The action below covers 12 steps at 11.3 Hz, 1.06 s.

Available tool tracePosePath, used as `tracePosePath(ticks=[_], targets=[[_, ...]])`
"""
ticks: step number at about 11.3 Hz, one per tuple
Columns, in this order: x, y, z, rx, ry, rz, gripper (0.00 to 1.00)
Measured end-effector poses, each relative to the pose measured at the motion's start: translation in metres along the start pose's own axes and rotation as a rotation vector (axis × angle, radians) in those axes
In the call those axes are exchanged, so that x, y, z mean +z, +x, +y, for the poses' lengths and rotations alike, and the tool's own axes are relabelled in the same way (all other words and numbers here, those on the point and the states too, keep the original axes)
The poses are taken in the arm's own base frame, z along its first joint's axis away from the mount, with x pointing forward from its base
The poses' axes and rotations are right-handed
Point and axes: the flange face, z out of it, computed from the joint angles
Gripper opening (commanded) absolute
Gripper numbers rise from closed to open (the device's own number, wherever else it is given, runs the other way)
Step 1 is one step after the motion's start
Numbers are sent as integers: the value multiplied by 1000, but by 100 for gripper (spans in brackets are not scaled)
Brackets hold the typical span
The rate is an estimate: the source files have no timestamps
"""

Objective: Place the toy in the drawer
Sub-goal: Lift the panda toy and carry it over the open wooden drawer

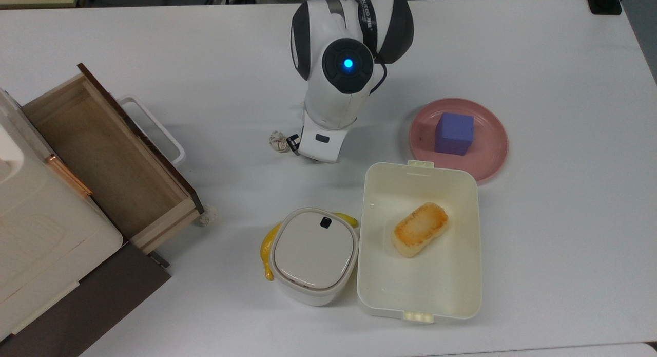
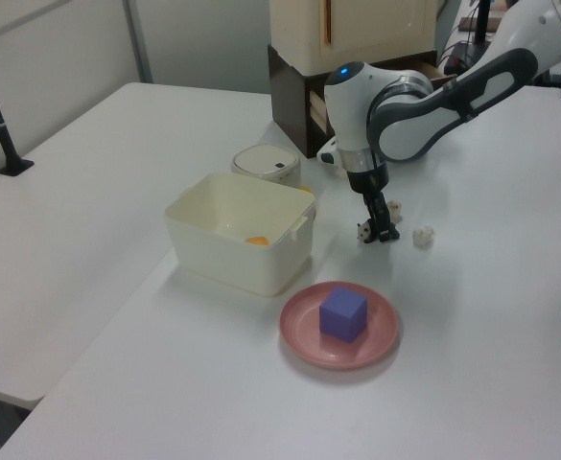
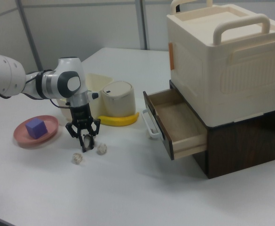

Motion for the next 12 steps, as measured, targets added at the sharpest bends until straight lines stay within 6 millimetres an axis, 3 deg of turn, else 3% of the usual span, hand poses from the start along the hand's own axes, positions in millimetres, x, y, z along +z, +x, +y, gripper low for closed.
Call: tracePosePath(ticks=[2,3,5,7,9,12], targets=[[-22,3,-1,-2,-15,33,27],[-45,1,4,6,-23,50,27],[-118,-18,26,28,-50,100,27],[-176,-59,80,72,-99,167,27],[-190,-106,150,77,-153,184,28],[-196,-190,257,68,-247,275,29]])
